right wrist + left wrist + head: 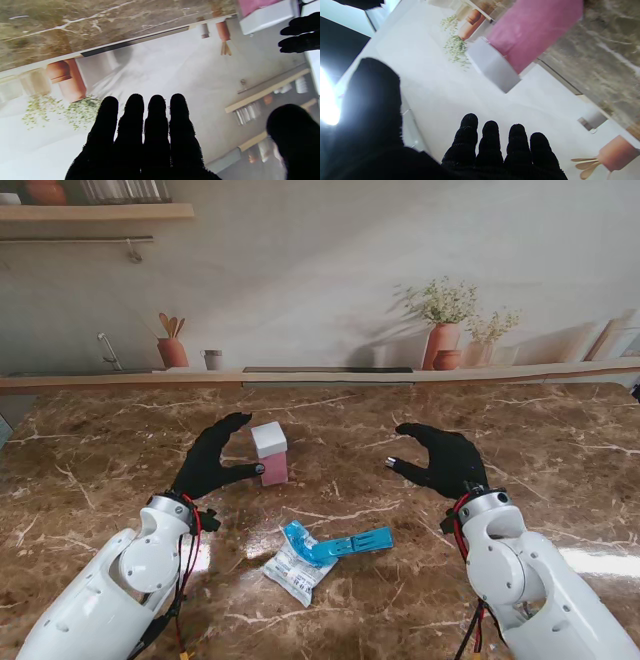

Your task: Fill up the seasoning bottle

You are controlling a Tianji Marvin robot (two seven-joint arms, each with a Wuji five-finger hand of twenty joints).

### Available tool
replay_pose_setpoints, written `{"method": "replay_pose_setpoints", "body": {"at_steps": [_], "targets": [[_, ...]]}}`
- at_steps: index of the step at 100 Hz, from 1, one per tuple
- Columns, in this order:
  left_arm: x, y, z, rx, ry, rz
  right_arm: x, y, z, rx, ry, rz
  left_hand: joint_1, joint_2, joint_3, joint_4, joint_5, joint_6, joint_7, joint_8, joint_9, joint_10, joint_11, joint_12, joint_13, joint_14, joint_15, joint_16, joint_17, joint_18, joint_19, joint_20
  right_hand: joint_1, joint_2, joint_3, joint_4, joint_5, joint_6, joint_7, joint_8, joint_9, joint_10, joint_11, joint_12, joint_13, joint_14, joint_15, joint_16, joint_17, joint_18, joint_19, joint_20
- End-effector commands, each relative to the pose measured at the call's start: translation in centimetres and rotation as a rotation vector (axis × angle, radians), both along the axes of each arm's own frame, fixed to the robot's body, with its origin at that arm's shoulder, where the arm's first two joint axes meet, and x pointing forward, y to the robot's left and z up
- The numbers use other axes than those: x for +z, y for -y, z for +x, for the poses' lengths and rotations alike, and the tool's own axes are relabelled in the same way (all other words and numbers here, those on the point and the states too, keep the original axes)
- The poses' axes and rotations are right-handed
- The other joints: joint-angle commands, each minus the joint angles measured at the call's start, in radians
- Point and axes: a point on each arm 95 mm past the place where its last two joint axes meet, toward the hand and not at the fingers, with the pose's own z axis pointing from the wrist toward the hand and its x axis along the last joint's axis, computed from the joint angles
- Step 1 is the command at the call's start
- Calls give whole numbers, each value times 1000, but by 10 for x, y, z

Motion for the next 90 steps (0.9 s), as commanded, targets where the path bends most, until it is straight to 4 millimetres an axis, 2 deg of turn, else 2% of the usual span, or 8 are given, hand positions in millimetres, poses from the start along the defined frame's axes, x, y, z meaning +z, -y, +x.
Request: {"method": "replay_pose_setpoints", "body": {"at_steps": [1, 18, 28, 43, 56, 84, 90], "targets": [[-2, 4, -12, -31, 7, -6, -5, 0, -3, 19, -24, 24, 9, 68, -77, 34, 22, 13, -21, -24, -15, -14, 7, -2, 14, -40, -30, -12, 17, -66, 32, -24, -61, 30, -4, 34, -48, 23, -28, -19, -46, 15, -21, -25, -51, -18, -23, -24, -25, -48, -30, -33], [10, 18, -37, -101, 37, 6, -14, -9, -7, 126, -29, 118, -24, 131, -108, 52, 47, 32, -35, -22, -2, 5, -8, -10, 26, -18, -33, -17, 21, -44, 79, -43, -97, 95, -32, 28, -93, 53, -57, -43, -100, 32, -32, -47, -105, -20, -39, -38, -62, -62, -55, -57], [10, 28, -48, -146, 41, -3, -25, -14, -6, 185, -6, 191, -37, 156, -127, 57, 64, 32, -39, -13, 20, 12, -9, -11, 48, -9, -25, -17, 18, -7, 155, -38, -113, 145, -60, 18, -93, 61, -57, -50, -101, 36, -25, -52, -108, -22, -38, -44, -62, -73, -62, -65], [10, 45, -63, -182, 45, -30, -38, -20, -7, 224, 16, 297, -55, 176, -129, 58, 75, 37, -41, -11, 29, 19, -13, -13, 57, -8, -23, -19, 19, -10, 176, -42, -122, 194, -94, 6, -102, 77, -58, -58, -108, 61, -24, -62, -108, 3, -35, -49, -53, -48, -56, -66], [10, 51, -68, -191, 35, -40, -44, -22, -12, 228, 22, 343, -56, 184, -129, 58, 86, 47, -43, -10, 35, 28, -13, -13, 59, -5, -22, -19, 19, -14, 179, -54, -117, 263, -142, -3, -123, 86, -63, -68, -132, 65, -26, -69, -130, 13, -37, -50, -73, -44, -64, -68], [16, 60, -71, -199, 36, -51, -48, -15, -23, 206, 30, 363, -60, 193, -130, 57, 105, 57, -45, -8, 49, 41, -10, -11, 71, -7, -16, -18, 21, -13, 202, -66, -90, 261, -154, 2, -121, 77, -54, -68, -128, 67, -26, -70, -129, 17, -35, -47, -71, -35, -64, -64], [18, 62, -72, -202, 38, -49, -49, -13, -24, 198, 29, 360, -57, 194, -129, 57, 107, 55, -45, -7, 51, 40, -9, -10, 73, -7, -15, -18, 20, -14, 206, -68, -78, 258, -154, 5, -111, 70, -47, -65, -118, 54, -19, -65, -121, 10, -30, -44, -67, -36, -61, -60]]}}
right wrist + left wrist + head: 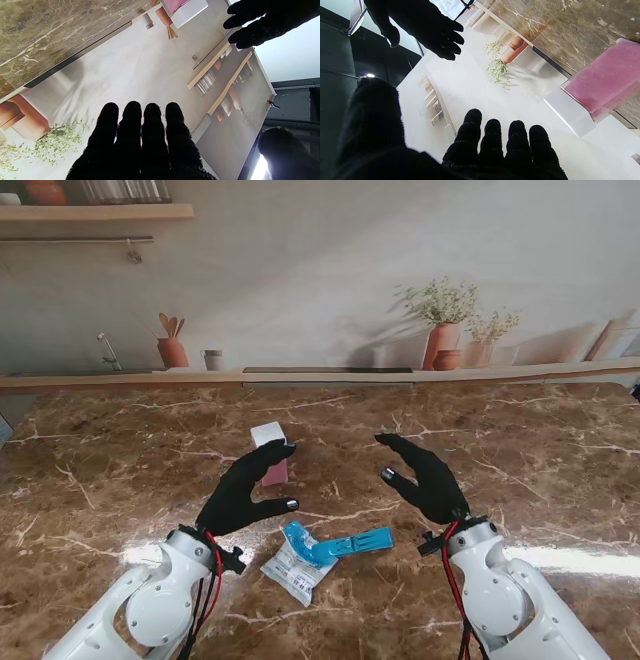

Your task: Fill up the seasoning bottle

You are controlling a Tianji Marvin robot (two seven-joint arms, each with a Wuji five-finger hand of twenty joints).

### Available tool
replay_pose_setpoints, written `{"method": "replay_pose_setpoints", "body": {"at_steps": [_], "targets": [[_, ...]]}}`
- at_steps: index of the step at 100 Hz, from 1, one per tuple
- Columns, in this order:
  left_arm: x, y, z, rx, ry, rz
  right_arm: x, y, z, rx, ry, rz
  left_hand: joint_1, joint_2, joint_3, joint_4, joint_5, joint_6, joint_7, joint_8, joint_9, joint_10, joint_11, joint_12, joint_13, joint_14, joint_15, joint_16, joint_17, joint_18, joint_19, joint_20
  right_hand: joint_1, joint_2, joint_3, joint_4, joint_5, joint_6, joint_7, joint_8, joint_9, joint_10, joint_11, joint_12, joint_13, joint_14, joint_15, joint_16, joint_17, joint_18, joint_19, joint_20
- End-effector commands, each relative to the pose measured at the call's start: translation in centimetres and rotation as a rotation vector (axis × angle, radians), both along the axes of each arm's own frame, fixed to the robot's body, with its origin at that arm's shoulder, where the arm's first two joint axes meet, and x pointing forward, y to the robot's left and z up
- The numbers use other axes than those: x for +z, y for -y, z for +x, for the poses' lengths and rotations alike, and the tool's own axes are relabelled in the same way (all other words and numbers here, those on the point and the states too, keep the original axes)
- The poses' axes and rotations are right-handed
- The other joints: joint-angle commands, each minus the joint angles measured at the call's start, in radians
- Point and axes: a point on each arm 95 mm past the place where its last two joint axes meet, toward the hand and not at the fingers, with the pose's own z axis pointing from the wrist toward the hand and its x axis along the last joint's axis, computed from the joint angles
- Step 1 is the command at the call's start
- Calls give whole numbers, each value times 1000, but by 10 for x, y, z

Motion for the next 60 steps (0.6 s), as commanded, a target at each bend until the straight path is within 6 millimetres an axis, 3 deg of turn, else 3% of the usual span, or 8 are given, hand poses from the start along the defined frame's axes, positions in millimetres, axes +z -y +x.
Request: {"method": "replay_pose_setpoints", "body": {"at_steps": [1, 18, 60], "targets": [[2, 5, -3, -7, 0, -2, -7, 1, -4, -6, -24, -2, -35, 34, -33, 41, 17, 6, -19, -7, 25, 4, -9, -10, 22, -7, -15, -13, -3, -16, 23, -20, 11, 8, -20, 2, -13, -11, -3, -5, -7, -14, -3, -15, -26, -12, -4, -18, -4, -15, -24, -22], [8, 12, -7, -15, 14, -4, -11, 3, -6, -40, 0, -2, -32, 33, -33, 41, 23, 5, -16, -4, 29, 2, -7, -8, 24, -9, -13, -12, -5, -17, 32, -28, 40, -7, -20, 7, -4, -33, 12, 3, 3, -35, 7, 1, -20, -25, -1, -11, 0, -16, -20, -14], [6, 16, -9, -24, 18, -8, -9, 3, -10, -32, 6, -10, -20, 27, -32, 42, 26, 6, -13, 1, 34, 4, -6, -7, 27, -7, -10, -11, -7, -17, 43, -41, 61, -18, -24, 12, 7, -42, 24, 14, 20, -37, 7, 17, -1, -22, 2, -2, 11, -9, -11, -3]]}}
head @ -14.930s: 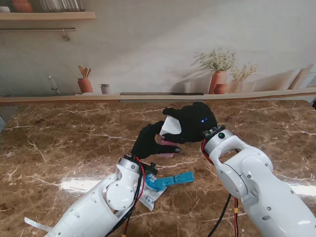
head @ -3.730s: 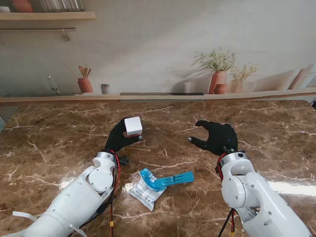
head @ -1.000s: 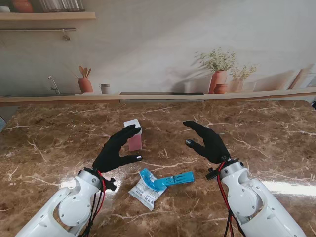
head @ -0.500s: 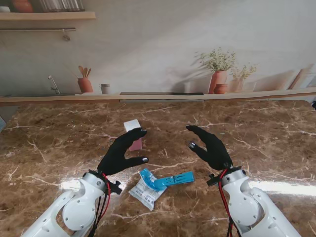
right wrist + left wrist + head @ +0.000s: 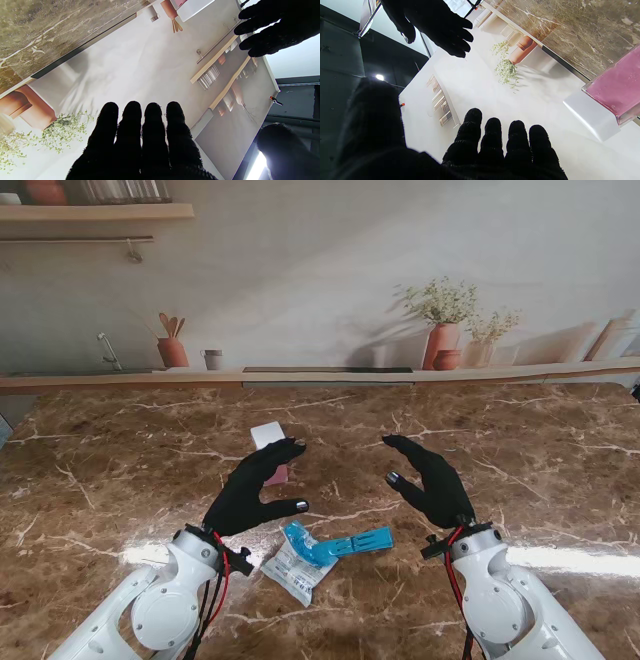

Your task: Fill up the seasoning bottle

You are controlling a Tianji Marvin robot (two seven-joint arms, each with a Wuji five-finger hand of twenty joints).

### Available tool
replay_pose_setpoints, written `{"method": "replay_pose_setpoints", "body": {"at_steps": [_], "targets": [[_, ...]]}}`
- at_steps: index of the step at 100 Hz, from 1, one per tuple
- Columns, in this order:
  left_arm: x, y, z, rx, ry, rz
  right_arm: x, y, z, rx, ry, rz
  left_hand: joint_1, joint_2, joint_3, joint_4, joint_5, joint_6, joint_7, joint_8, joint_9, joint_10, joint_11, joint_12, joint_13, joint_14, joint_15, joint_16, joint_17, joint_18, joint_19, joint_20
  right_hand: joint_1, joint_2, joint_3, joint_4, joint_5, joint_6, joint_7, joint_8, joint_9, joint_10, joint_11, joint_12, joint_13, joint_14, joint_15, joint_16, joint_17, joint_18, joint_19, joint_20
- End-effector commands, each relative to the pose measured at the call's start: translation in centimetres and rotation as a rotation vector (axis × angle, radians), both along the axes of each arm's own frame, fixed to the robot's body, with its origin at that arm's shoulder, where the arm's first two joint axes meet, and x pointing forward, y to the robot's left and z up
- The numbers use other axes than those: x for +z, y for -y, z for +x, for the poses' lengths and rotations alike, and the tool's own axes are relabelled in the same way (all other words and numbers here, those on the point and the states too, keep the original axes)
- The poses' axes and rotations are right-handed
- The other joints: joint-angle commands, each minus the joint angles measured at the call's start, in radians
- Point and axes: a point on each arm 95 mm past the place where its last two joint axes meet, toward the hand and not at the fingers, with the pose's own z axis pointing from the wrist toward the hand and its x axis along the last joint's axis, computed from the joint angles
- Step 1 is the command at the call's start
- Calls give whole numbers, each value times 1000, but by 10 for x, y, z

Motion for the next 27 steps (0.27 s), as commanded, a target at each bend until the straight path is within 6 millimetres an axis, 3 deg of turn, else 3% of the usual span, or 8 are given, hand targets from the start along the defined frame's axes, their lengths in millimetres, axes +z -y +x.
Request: {"method": "replay_pose_setpoints", "body": {"at_steps": [1, 27], "targets": [[-5, 2, -3, 0, -10, -1, -5, -2, -3, 15, -25, -10, -20, 26, -32, 42, 17, 3, -13, 1, 14, 0, -6, -7, 27, -7, -10, -11, -7, -17, 29, -14, 31, -4, -23, 11, 6, -26, 8, 14, 16, -24, 6, 15, -1, -22, 1, -2, 3, -10, -10, -2], [-7, 0, -3, 2, -10, 7, -4, -5, -3, 22, -27, -9, -20, 29, -33, 42, 17, 4, -14, 2, 13, 2, -7, -7, 24, -6, -12, -12, -9, -19, 29, -20, 35, -8, -23, 12, 12, -26, 11, 16, 24, -24, 5, 19, 5, -19, 1, 0, 8, -5, -4, 3]]}}
